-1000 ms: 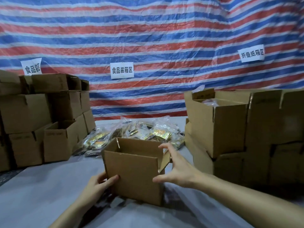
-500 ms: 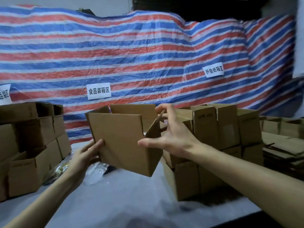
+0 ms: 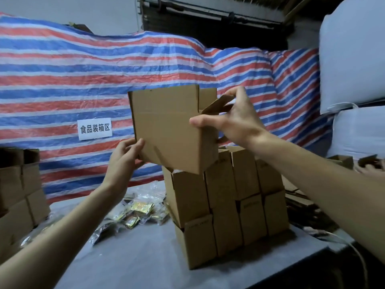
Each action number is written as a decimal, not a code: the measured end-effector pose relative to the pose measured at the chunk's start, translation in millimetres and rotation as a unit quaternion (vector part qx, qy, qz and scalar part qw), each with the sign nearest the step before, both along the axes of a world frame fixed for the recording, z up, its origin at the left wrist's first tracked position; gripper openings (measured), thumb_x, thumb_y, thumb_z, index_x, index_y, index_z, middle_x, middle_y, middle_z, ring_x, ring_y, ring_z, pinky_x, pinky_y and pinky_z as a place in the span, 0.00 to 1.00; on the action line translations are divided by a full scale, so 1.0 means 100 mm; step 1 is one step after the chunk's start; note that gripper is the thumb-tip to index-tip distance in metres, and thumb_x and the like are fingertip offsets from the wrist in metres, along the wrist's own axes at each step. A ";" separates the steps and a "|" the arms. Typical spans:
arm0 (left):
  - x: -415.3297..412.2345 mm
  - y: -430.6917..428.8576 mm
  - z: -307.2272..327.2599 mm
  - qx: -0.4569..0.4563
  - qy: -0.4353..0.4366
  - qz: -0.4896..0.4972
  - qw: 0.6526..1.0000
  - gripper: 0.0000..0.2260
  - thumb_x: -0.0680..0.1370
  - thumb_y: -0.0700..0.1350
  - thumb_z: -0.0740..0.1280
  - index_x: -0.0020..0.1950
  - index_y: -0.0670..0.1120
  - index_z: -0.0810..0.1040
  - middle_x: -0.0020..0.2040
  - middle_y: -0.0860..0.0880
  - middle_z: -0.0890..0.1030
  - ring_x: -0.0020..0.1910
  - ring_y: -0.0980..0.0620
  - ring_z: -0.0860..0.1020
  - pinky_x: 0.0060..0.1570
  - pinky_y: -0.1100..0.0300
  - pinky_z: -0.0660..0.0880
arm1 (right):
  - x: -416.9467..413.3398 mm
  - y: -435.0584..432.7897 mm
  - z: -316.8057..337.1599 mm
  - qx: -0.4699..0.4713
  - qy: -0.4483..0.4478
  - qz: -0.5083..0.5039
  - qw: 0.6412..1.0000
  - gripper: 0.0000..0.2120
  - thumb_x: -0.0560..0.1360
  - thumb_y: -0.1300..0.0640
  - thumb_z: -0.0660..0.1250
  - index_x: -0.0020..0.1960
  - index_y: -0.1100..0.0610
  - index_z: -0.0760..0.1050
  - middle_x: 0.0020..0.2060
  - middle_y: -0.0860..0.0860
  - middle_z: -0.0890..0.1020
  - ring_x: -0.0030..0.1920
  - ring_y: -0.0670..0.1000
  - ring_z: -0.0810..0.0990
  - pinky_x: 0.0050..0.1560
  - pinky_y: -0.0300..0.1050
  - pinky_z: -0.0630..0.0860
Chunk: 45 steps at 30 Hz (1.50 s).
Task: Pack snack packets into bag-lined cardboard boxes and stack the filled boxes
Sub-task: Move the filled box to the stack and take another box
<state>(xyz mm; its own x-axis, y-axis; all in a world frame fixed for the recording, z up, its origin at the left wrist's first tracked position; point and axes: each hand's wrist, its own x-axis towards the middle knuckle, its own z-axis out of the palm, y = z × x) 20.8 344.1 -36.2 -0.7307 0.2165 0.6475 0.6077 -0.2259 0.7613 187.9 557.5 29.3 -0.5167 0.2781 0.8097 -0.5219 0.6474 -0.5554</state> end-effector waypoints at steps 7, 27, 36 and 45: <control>-0.27 0.32 0.55 -0.035 -0.058 -0.012 0.998 0.26 0.79 0.57 0.67 0.74 0.47 0.70 0.68 0.43 0.76 0.63 0.43 0.78 0.63 0.44 0.77 | -0.33 0.23 0.42 -0.002 0.020 -0.032 0.999 0.31 0.65 0.40 0.80 0.60 0.51 0.71 0.54 0.49 0.79 0.56 0.49 0.80 0.52 0.46 0.83; -1.85 1.15 1.03 -0.330 0.095 0.024 0.939 0.32 0.65 0.73 0.68 0.58 0.51 0.81 0.57 0.53 0.80 0.54 0.57 0.78 0.50 0.60 0.74 | -1.78 1.02 1.34 0.116 -0.146 -0.131 0.974 0.29 0.54 0.43 0.81 0.48 0.55 0.78 0.43 0.52 0.84 0.38 0.51 0.85 0.29 0.40 0.81; -2.32 1.34 0.29 -0.572 0.087 -0.008 0.816 0.18 0.75 0.50 0.76 0.58 0.39 0.82 0.54 0.39 0.84 0.52 0.43 0.83 0.54 0.53 0.79 | -3.01 1.32 0.85 0.132 -0.210 -0.189 0.950 0.26 0.61 0.44 0.84 0.48 0.60 0.83 0.41 0.53 0.85 0.39 0.51 0.84 0.36 0.47 0.84; -2.49 1.42 0.25 -0.567 0.122 0.003 0.815 0.10 0.73 0.53 0.77 0.45 0.50 0.81 0.38 0.54 0.81 0.36 0.58 0.78 0.33 0.69 0.71 | -3.70 1.33 0.28 0.239 -0.321 -0.189 0.897 0.21 0.63 0.44 0.83 0.40 0.57 0.78 0.35 0.53 0.82 0.36 0.53 0.83 0.28 0.43 0.79</control>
